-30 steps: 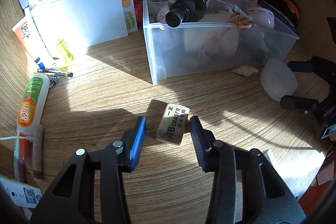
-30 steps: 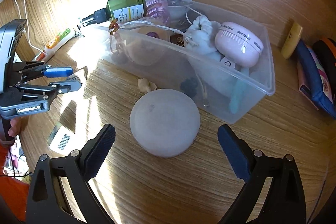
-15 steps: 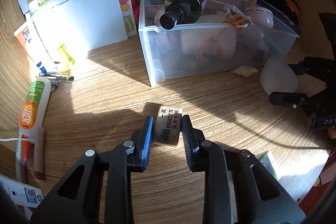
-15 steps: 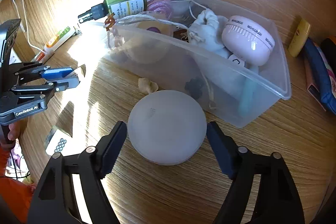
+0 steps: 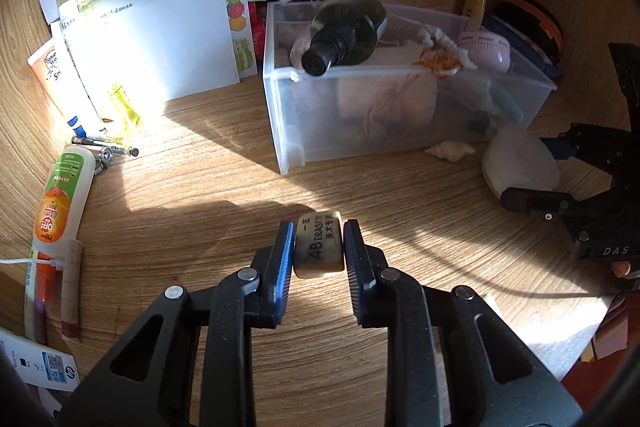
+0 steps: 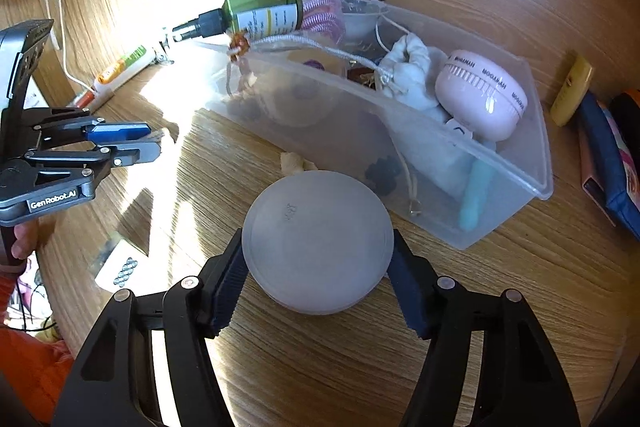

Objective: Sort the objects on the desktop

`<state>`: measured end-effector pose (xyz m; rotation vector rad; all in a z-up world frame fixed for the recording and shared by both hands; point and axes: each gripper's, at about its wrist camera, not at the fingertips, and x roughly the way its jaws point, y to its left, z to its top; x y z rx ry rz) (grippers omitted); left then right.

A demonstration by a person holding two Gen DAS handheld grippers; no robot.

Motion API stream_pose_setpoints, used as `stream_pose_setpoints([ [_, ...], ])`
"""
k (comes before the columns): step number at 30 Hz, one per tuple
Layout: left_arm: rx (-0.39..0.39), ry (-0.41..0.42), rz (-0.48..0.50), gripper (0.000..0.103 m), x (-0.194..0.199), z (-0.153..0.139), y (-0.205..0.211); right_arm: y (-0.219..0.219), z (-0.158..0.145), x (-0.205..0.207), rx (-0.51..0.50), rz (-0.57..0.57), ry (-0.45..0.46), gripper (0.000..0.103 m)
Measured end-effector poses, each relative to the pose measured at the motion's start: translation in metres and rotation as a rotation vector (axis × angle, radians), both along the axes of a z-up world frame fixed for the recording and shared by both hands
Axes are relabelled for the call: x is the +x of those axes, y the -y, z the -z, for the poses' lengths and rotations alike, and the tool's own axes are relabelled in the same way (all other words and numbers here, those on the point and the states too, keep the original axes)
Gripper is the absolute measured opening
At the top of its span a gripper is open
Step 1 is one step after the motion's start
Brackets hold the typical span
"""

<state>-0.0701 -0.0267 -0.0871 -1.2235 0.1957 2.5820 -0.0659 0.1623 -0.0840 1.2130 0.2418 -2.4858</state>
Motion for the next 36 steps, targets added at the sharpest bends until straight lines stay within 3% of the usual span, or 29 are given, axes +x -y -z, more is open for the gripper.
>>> stream_pose_setpoints([
  [24,0.138,-0.199,0.069,0.024,-0.005,-0.08,-0.023,-0.034,-0.064,0.015,-0.044,0.035,-0.18,0.063],
  [36,0.144,-0.216,0.117,0.024,-0.029,-0.092,-0.046,-0.046,-0.088,-0.003,-0.049,0.061,-0.24,0.063],
])
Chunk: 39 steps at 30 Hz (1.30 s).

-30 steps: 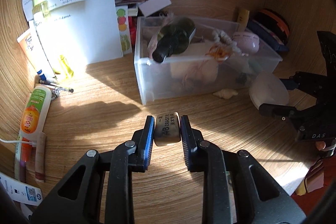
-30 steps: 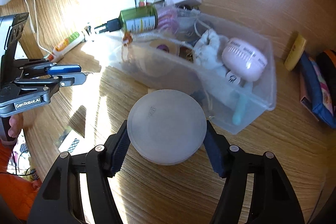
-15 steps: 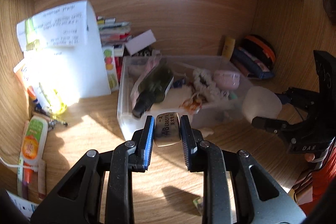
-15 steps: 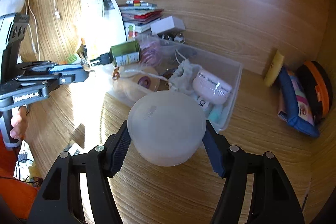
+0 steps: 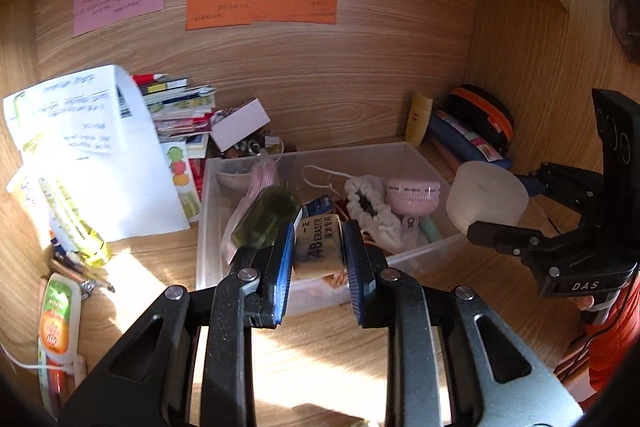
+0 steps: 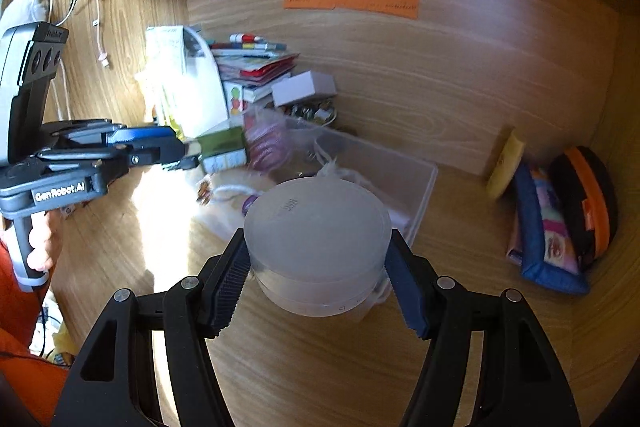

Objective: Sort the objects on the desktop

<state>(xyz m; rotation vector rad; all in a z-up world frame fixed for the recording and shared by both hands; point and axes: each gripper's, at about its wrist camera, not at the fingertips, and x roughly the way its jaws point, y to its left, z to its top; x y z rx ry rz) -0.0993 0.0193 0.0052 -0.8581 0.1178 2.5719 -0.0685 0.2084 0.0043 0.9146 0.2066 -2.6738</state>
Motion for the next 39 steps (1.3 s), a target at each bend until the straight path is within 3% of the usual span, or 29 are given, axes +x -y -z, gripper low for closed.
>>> stream_pose_setpoints([
  [11,0.012,0.015,0.019,0.024,-0.041,-0.009,-0.013,0.005,-0.007,-0.05,-0.026,0.007,0.013,0.063],
  [22,0.079,0.12,0.058,0.024,-0.09,-0.012,-0.017,0.021,0.007,-0.096,-0.001,0.008,0.074,0.062],
  [39,0.064,0.224,0.047,0.024,-0.128,0.024,-0.027,0.041,0.032,-0.127,0.05,0.022,0.114,0.062],
])
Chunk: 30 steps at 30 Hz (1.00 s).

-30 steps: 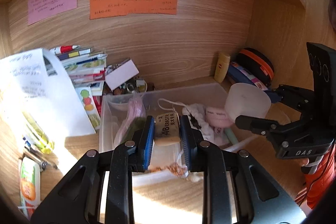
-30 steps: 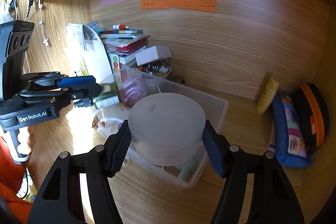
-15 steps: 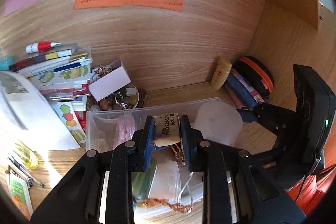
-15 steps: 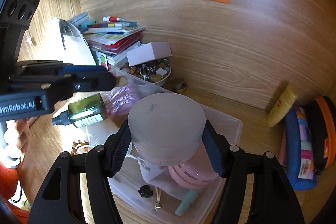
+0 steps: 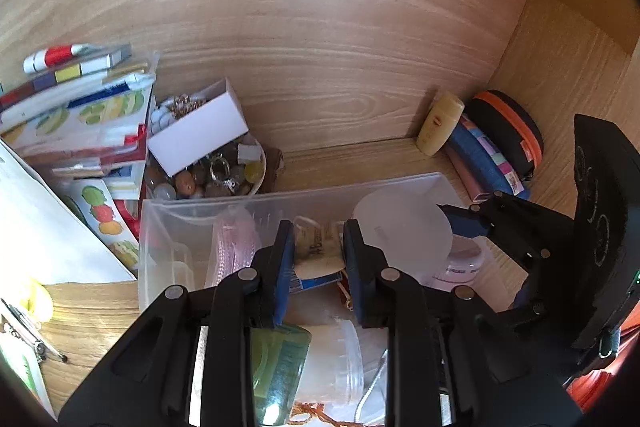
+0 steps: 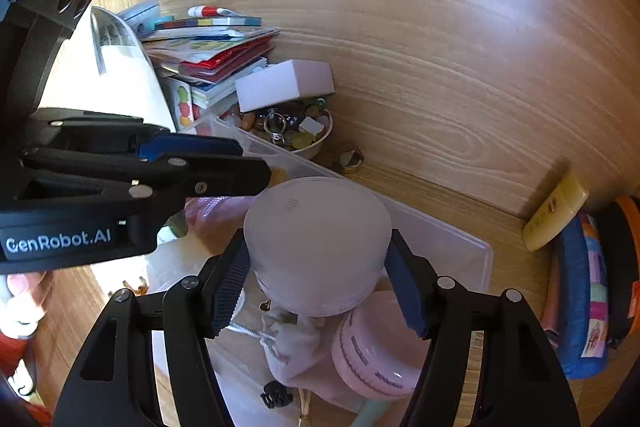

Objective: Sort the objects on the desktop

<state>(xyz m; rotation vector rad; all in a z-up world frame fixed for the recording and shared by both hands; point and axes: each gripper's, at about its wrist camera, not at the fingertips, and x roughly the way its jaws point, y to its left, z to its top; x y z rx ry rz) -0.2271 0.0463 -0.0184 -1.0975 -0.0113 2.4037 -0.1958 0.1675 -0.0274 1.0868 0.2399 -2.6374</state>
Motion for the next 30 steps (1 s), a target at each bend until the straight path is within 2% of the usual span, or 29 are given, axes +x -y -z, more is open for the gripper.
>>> stream_pose_setpoints([
  [14,0.015,0.024,0.0,0.024,-0.001,0.008,0.003,0.005,0.006,-0.003,0.031,0.018,0.014,0.064],
  [18,0.026,0.025,0.003,0.024,0.001,0.005,0.004,0.004,0.005,-0.002,0.026,0.023,0.007,0.072],
  [24,0.015,-0.015,0.001,0.024,0.011,-0.005,0.004,0.006,0.004,-0.002,0.027,0.013,0.017,0.077],
  [25,0.016,-0.024,0.001,0.025,0.013,-0.007,0.005,0.007,0.003,-0.001,0.03,0.012,0.016,0.077],
  [28,0.026,-0.05,0.002,0.036,0.019,-0.015,0.006,0.009,-0.003,0.005,0.035,0.0,-0.001,0.077],
  [30,0.031,-0.067,-0.002,0.037,0.023,-0.02,0.008,0.009,-0.008,0.01,0.039,-0.003,-0.015,0.077],
])
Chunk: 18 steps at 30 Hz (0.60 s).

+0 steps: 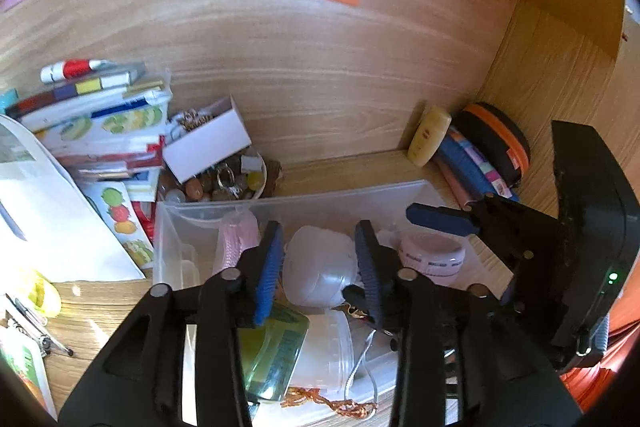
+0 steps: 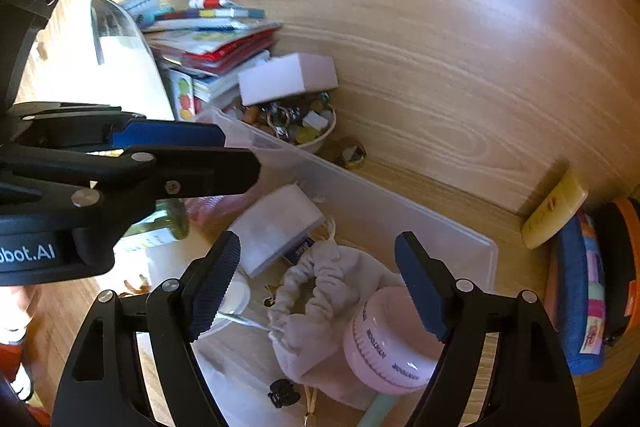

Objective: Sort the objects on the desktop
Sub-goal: 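Open both tools to release the eraser and frosted container in the box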

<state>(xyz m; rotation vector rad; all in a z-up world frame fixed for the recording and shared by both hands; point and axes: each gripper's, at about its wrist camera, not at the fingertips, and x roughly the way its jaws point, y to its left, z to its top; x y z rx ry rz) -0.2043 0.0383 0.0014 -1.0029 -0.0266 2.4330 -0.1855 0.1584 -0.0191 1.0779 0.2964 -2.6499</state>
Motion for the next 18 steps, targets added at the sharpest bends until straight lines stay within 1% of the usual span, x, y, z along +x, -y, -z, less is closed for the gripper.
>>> stream_pose_setpoints([
  [3,0.007,-0.017,-0.005,0.039,0.005,-0.007,0.004,-0.001,-0.009,0.012,0.004,0.001,-0.022,0.08],
  [4,0.01,-0.023,-0.008,0.044,0.007,-0.009,0.005,-0.001,-0.011,0.015,0.004,0.001,-0.028,0.081],
  [5,0.016,-0.028,-0.009,0.054,0.009,-0.01,0.007,-0.002,-0.013,0.019,0.006,0.0,-0.035,0.082],
  [7,0.029,-0.049,-0.019,0.062,0.013,-0.014,0.011,-0.001,-0.017,0.026,0.011,0.0,-0.046,0.083],
  [11,0.025,-0.069,-0.023,0.064,0.022,-0.02,0.018,0.003,-0.025,0.041,0.026,-0.01,-0.07,0.084],
  [14,0.009,-0.091,-0.039,0.073,0.031,-0.022,0.023,0.007,-0.029,0.055,0.035,-0.025,-0.09,0.084],
  [18,-0.025,-0.118,-0.049,0.074,0.047,-0.025,0.029,0.011,-0.03,0.077,0.057,-0.04,-0.119,0.084],
])
